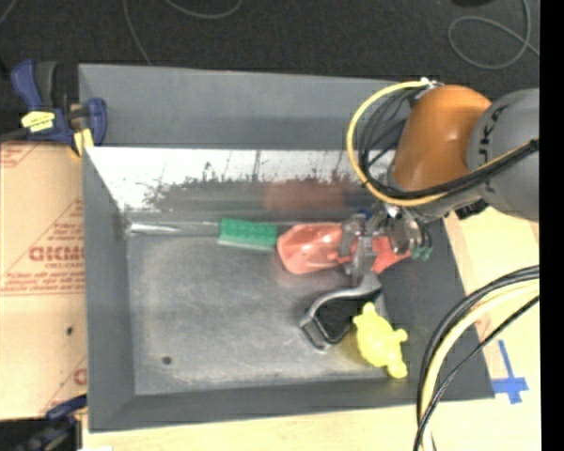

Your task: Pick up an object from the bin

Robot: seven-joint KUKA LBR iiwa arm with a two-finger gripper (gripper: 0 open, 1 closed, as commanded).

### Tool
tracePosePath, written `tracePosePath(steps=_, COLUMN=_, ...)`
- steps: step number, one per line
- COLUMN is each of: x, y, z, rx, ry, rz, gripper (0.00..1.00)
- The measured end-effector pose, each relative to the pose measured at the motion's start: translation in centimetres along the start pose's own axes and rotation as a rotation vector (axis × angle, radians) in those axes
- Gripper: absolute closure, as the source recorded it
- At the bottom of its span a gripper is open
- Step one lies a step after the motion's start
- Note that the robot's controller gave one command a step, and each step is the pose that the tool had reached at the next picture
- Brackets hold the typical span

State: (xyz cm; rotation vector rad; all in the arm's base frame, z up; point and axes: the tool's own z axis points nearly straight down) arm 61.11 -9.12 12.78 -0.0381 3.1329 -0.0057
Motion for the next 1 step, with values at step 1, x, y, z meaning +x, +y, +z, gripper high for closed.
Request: tracePosePath(steps=1, x=-1.54, y=0.35, z=-9.65, rx=0.002, ry=-0.004, rz=-0.054, gripper=1.0)
